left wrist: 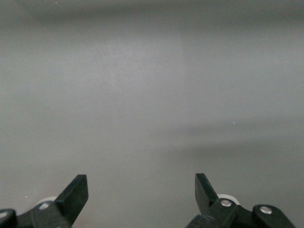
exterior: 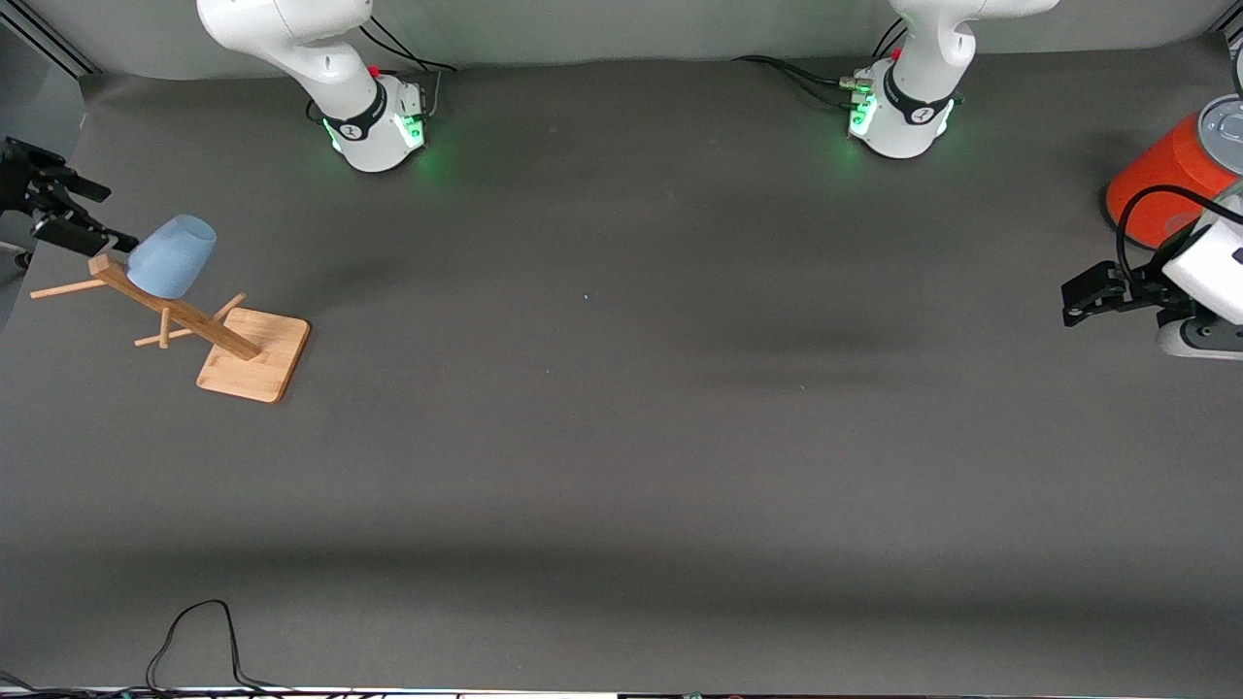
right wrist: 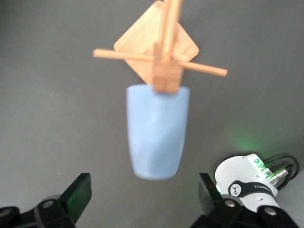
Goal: Rotate and upright cup with both arms
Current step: 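Reach the right gripper toward the light blue cup on the stand, then close the right gripper on the light blue cup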
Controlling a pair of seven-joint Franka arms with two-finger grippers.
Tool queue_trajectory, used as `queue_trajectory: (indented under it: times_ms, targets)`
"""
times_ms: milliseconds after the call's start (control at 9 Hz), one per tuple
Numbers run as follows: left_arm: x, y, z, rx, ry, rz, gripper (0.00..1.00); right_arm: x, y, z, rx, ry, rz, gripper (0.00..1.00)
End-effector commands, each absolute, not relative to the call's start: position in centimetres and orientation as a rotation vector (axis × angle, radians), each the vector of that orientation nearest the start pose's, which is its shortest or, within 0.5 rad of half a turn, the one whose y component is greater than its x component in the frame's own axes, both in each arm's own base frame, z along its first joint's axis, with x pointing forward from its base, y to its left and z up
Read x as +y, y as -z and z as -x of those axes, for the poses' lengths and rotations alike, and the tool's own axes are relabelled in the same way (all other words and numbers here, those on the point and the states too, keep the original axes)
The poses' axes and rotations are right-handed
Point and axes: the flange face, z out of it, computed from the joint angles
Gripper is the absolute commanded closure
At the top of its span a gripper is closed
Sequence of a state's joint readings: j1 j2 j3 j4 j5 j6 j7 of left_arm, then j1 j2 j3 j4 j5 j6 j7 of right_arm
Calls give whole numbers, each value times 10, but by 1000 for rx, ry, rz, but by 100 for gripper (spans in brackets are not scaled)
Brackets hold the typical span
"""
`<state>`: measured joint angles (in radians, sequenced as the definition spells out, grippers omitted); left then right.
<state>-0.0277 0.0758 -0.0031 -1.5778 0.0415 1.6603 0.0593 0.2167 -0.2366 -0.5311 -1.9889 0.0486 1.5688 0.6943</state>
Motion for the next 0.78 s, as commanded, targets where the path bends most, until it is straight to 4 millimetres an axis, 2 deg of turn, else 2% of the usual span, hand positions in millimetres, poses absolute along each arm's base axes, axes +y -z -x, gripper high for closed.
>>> queue_trajectory:
  times_ms: [0,222,556,667]
  targets:
    - [-13,-589,-578,158,25,3101,0,-170,-491,-439,1442,-357,2596,0]
    - [-13,-589,-578,155,25,3102,0,-166,-465,-440,1422,-318,2593,0]
    - [-12,-589,-578,155,25,3102,0,-167,-454,-443,1412,-307,2558,0]
    - [-12,-589,-578,155,25,3102,0,-168,-449,-441,1411,-307,2552,6]
